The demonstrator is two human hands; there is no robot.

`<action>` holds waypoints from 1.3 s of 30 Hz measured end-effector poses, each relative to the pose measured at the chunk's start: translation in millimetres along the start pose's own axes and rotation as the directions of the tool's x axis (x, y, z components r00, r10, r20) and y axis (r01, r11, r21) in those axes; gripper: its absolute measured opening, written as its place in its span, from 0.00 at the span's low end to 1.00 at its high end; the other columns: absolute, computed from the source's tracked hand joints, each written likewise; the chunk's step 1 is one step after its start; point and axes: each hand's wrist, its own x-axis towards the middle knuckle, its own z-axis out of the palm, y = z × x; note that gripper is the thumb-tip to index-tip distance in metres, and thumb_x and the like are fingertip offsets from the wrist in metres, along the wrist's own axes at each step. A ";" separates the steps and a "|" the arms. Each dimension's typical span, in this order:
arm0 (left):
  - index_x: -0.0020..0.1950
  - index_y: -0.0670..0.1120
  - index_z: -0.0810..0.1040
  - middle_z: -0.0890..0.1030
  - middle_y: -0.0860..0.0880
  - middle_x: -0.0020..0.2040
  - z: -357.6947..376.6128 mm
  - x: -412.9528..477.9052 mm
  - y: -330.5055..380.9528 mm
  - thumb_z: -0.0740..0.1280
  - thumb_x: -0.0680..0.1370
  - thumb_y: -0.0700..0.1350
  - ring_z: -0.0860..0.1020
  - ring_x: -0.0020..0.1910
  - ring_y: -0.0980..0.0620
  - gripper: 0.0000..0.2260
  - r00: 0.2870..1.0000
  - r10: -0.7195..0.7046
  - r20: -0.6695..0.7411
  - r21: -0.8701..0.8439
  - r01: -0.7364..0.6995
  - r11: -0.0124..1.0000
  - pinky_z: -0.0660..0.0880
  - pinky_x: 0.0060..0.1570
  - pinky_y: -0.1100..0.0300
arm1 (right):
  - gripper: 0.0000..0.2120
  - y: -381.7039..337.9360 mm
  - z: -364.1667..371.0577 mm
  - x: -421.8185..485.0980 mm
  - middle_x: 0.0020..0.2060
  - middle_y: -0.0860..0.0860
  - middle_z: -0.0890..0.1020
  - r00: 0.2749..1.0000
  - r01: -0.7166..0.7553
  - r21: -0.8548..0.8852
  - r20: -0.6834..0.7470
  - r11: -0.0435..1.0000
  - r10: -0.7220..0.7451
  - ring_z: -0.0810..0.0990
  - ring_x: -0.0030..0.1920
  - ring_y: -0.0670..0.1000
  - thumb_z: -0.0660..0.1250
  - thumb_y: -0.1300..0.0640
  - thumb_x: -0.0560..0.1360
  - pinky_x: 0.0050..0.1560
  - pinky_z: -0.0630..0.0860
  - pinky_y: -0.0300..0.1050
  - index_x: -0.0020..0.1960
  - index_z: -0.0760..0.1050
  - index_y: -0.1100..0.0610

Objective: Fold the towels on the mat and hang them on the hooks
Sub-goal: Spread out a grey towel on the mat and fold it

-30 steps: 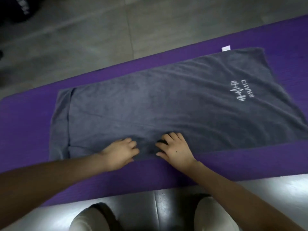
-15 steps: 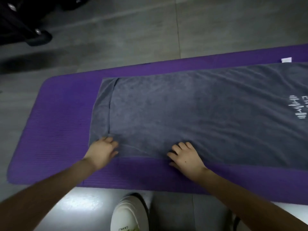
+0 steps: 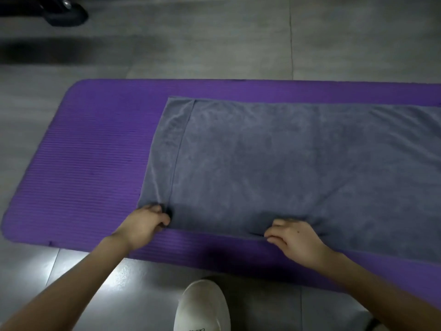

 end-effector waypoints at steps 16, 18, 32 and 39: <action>0.44 0.39 0.80 0.78 0.39 0.41 -4.6 52.4 4.0 0.72 0.69 0.47 0.76 0.39 0.37 0.11 0.810 -0.435 -0.392 -0.106 0.430 0.897 0.76 0.38 0.48 | 0.23 18.1 -26.9 108.5 0.58 0.57 0.79 0.987 -0.107 -0.311 -0.145 0.944 0.064 0.78 0.58 0.60 0.56 0.43 0.74 0.59 0.73 0.57 0.60 0.79 0.53; 0.42 0.39 0.79 0.78 0.38 0.40 -6.2 65.5 0.8 0.75 0.68 0.47 0.76 0.39 0.37 0.12 0.808 -0.447 -0.384 -0.105 0.443 0.890 0.76 0.39 0.48 | 0.25 29.5 -26.8 120.9 0.64 0.59 0.75 0.987 -0.136 -0.357 -0.132 0.924 0.095 0.73 0.64 0.61 0.54 0.41 0.76 0.66 0.65 0.61 0.65 0.75 0.53; 0.36 0.42 0.75 0.78 0.43 0.30 -5.2 91.2 2.3 0.57 0.70 0.49 0.76 0.30 0.41 0.13 0.732 -0.435 -0.525 -0.259 0.350 0.900 0.74 0.31 0.55 | 0.29 60.4 -8.4 132.2 0.74 0.56 0.60 0.964 -0.256 -0.348 -0.024 0.902 0.265 0.55 0.75 0.56 0.38 0.38 0.79 0.72 0.51 0.64 0.74 0.58 0.49; 0.39 0.43 0.78 0.78 0.43 0.35 -8.1 101.5 4.1 0.57 0.75 0.53 0.77 0.34 0.40 0.16 0.726 -0.436 -0.532 -0.236 0.368 0.899 0.74 0.32 0.55 | 0.28 60.1 -8.1 131.5 0.74 0.56 0.61 0.969 -0.244 -0.341 -0.047 0.908 0.243 0.56 0.75 0.56 0.40 0.39 0.80 0.72 0.52 0.64 0.74 0.59 0.50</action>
